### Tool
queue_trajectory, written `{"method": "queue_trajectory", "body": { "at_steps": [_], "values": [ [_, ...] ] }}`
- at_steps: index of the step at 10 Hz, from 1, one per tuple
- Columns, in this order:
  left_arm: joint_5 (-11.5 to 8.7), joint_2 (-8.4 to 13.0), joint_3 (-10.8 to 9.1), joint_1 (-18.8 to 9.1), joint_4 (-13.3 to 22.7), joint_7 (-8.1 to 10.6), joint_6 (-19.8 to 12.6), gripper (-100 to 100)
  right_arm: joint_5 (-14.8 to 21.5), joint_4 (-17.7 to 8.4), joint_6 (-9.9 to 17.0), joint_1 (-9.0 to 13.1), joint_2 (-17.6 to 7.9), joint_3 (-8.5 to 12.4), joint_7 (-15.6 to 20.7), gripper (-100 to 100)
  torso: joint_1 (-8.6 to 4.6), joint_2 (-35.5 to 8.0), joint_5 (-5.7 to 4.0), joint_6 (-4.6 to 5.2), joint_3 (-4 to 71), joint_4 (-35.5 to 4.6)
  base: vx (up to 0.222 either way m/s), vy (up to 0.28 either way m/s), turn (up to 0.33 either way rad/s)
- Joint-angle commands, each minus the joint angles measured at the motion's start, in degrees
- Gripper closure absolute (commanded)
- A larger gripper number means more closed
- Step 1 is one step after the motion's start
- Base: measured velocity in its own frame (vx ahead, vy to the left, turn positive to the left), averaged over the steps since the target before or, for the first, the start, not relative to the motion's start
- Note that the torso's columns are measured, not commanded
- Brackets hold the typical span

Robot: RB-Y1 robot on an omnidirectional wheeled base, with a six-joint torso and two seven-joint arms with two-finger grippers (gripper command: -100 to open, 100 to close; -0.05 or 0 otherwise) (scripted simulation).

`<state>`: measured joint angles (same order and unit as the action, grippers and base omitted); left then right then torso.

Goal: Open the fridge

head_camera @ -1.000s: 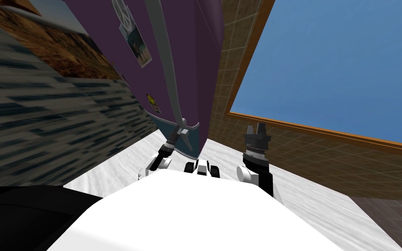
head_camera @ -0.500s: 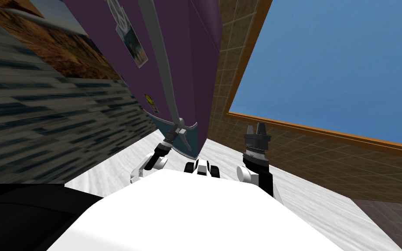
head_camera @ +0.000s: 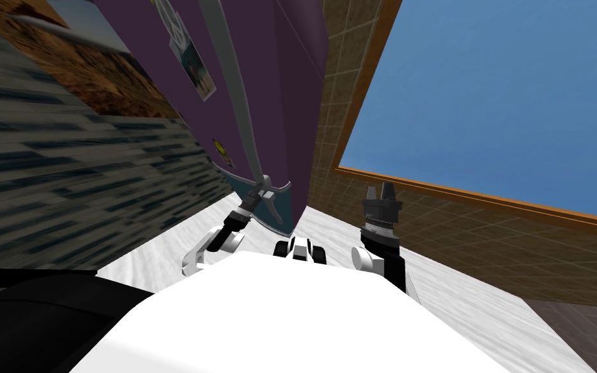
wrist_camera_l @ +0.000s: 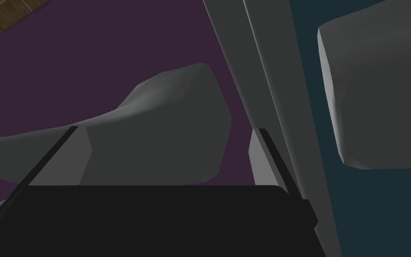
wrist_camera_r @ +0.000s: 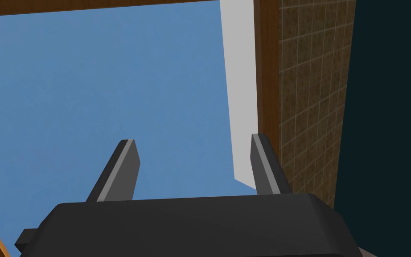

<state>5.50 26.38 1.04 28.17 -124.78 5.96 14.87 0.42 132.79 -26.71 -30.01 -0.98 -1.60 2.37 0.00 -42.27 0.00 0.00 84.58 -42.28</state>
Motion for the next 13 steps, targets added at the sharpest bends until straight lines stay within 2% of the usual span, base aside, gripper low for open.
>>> {"method": "queue_trajectory", "body": {
  "at_steps": [1,2,3,5,6,8,9,13],
  "values": [
    [-0.11,1.99,-1.09,0.77,-2.37,0.56,-4.27,-100,0.0,0.0,0.0,0.0,0.0,0.0,0.0,0,0.01,0.0,0.0,0.01,0.01,0.0,-0.007,-0.046,0.031],
    [-0.17,2.9,-1.61,1.07,-3.34,0.83,-5.98,-100,0.0,0.0,0.0,0.0,0.0,0.0,0.0,0,-0.04,0.01,-0.02,0.04,0.01,0.0,-0.002,-0.059,0.02],
    [-0.17,2.9,-1.61,1.07,-3.34,0.83,-6.53,-100,0.0,0.0,0.0,0.0,0.0,0.0,0.0,0,-0.09,0.03,-0.03,0.03,0.02,0.01,0.003,-0.039,0.016],
    [-0.3,4.7,-2.63,1.66,-5.18,1.36,-10.05,-100,0.0,0.0,0.0,0.0,0.0,0.0,0.0,0,-0.06,0.13,-0.01,0.09,0.08,0.05,0.001,-0.039,0.02],
    [-0.3,4.7,-2.63,1.66,-5.18,1.36,-10.47,-100,0.0,0.0,0.0,0.0,0.0,0.0,0.0,0,-0.12,0.15,-0.03,0.09,0.1,0.06,0.0,-0.032,0.015],
    [-0.42,6.41,-3.61,2.23,-6.96,1.86,-13.93,-100,0.0,0.0,0.0,0.0,0.0,0.0,0.0,0,-0.13,0.2,-0.02,0.13,0.12,0.1,-0.004,-0.038,0.015],
    [-0.42,6.41,-3.61,2.23,-6.96,1.86,-14.23,-100,0.0,0.0,0.0,0.0,0.0,0.0,0.0,0,-0.17,0.19,-0.04,0.12,0.12,0.09,0.001,-0.034,0.014],
    [-0.63,9.47,-5.33,3.28,-10.28,2.76,-20.84,-100,0.0,0.0,0.0,0.0,0.0,0.0,0.0,0,-0.24,0.24,-0.07,0.19,0.15,0.1,0.001,-0.042,0.019]
  ]
}}
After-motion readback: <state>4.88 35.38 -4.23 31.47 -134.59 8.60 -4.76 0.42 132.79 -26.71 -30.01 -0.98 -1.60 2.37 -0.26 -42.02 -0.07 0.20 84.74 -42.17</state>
